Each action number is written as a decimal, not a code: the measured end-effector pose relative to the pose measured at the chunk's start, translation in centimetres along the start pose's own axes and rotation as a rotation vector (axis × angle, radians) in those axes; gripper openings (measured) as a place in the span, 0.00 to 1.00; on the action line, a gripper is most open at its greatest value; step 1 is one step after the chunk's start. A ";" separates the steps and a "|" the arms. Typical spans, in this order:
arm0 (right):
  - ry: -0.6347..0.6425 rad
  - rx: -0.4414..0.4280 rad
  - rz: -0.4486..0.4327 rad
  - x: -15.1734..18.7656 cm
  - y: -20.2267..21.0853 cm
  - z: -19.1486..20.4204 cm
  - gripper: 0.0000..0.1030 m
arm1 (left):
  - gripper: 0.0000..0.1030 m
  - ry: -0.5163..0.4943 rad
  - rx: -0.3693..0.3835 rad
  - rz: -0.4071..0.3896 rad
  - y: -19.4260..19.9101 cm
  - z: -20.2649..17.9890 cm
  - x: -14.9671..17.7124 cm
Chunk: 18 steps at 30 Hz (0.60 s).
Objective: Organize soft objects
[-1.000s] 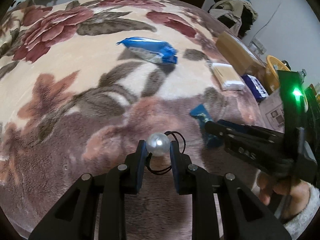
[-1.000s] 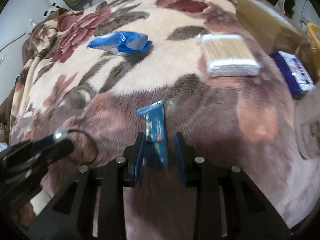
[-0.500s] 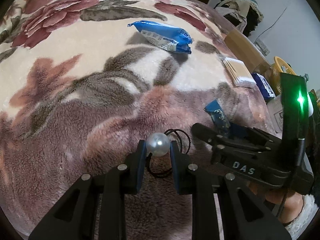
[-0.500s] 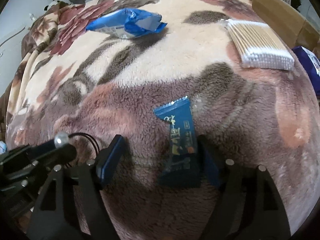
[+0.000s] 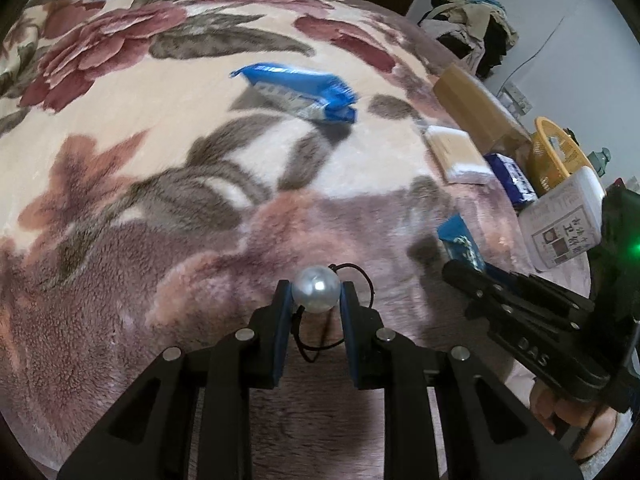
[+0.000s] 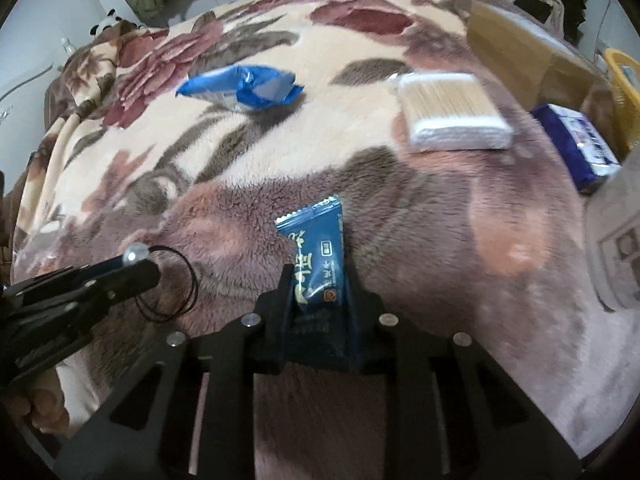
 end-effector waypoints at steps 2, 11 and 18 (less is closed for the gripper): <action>-0.011 0.010 -0.006 -0.2 0.6 0.2 0.22 | 0.23 -0.009 0.004 -0.008 0.4 -0.8 -0.2; -0.067 0.066 -0.050 -0.1 5.8 -1.7 0.22 | 0.22 -0.085 0.028 -0.031 2.4 -6.0 -0.9; -0.096 0.089 -0.107 -0.6 9.8 -3.9 0.22 | 0.22 -0.147 0.044 -0.058 3.9 -10.3 -1.8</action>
Point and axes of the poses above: each gripper's, at about its wrist camera, not at the fingertips, and y roughly against the way its jaws point, z to its left, x to its underside, the point moved 3 cm from there along -y, roughly the way its jaws point, and after that the axes turned 10 degrees about -x, right-handed, at the moved point
